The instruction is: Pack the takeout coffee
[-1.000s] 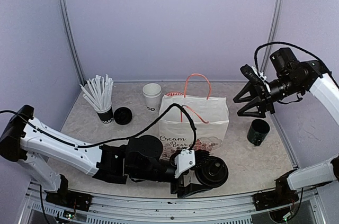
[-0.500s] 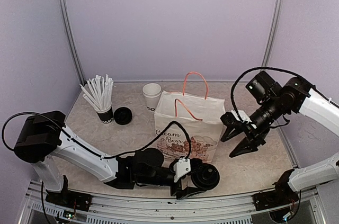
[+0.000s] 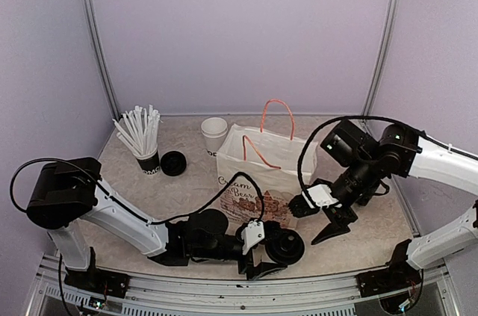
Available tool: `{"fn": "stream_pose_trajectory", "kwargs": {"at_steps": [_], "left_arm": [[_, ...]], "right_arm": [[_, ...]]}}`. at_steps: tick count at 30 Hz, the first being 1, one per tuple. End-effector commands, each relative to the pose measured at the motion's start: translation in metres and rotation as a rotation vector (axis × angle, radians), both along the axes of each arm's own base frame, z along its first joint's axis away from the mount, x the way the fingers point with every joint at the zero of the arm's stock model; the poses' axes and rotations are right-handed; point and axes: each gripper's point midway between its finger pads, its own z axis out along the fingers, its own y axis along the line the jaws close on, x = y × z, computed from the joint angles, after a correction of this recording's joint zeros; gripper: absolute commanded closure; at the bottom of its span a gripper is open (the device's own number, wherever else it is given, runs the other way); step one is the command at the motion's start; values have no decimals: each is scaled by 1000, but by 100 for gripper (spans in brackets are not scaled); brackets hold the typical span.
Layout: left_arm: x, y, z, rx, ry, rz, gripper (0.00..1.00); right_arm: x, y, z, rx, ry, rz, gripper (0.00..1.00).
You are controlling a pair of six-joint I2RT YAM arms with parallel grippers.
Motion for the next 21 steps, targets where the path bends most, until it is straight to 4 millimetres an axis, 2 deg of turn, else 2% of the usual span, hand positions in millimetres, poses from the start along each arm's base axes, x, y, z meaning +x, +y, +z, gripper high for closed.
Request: {"fn": "stream_pose_trajectory", "kwargs": {"at_steps": [1,10,17,21], "left_arm": [[0,1,0,-14,3,-7,11],[-1,6,-2,-14,8,-3,8],[-1,14,-6,3,10,2,11],[-1,14,-7,12,9,2,11]], "right_arm": [[0,10,-13,-35,-60,19,22],[-11,28,-33,-94,-101,94,18],[-7,31,-46,-95,-130,79,17],[-8,26,-62,-127,-118,76,14]]}}
